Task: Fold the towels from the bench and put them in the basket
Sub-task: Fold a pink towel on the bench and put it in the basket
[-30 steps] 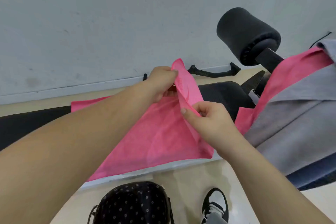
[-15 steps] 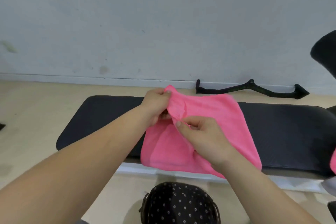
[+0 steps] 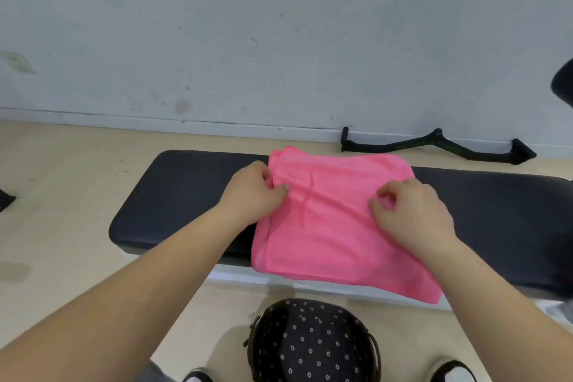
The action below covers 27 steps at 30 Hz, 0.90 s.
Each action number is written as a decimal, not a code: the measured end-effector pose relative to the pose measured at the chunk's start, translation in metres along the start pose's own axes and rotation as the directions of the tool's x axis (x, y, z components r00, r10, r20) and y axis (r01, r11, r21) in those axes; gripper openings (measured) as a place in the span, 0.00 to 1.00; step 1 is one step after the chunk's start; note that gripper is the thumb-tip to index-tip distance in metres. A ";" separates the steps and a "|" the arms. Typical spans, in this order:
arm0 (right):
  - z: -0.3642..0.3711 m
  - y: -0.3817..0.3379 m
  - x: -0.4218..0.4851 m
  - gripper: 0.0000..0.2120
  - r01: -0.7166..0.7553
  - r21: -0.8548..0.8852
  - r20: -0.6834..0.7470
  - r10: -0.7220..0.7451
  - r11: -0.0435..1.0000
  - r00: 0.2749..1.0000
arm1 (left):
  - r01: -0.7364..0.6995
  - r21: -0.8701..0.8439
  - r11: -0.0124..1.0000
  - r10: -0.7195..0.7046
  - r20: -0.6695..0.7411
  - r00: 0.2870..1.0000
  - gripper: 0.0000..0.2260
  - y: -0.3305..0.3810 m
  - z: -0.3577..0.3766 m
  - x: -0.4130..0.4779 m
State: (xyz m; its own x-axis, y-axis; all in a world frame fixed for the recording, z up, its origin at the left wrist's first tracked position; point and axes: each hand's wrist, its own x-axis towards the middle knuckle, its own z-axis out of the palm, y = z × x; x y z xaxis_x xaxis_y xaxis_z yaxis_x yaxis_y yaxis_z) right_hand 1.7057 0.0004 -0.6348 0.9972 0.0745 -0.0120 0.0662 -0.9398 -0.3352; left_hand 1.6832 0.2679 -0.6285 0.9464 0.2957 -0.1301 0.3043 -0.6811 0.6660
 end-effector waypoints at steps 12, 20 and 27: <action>-0.034 0.019 -0.045 0.10 -0.010 -0.259 0.385 0.113 0.966 0.916 | -0.163 0.214 0.963 0.144 0.103 0.984 0.13 0.011 0.038 -0.041; -0.036 0.017 -0.048 0.15 -0.018 0.049 0.197 0.008 0.999 0.980 | -0.260 0.202 0.944 0.215 0.218 0.952 0.07 0.021 0.040 -0.040; -0.015 0.050 -0.014 0.20 -0.045 -0.107 0.001 0.045 0.993 0.999 | -0.151 0.426 0.892 0.099 0.143 0.985 0.15 0.008 0.031 -0.043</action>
State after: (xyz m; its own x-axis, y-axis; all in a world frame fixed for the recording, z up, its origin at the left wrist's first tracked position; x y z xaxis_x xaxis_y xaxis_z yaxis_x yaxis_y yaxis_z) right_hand 1.6956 -0.0529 -0.6373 0.9991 0.0320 -0.0279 0.0247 -0.9725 -0.2317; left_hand 1.6482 0.2287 -0.6406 0.9775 0.1281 -0.1674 0.1744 -0.9377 0.3005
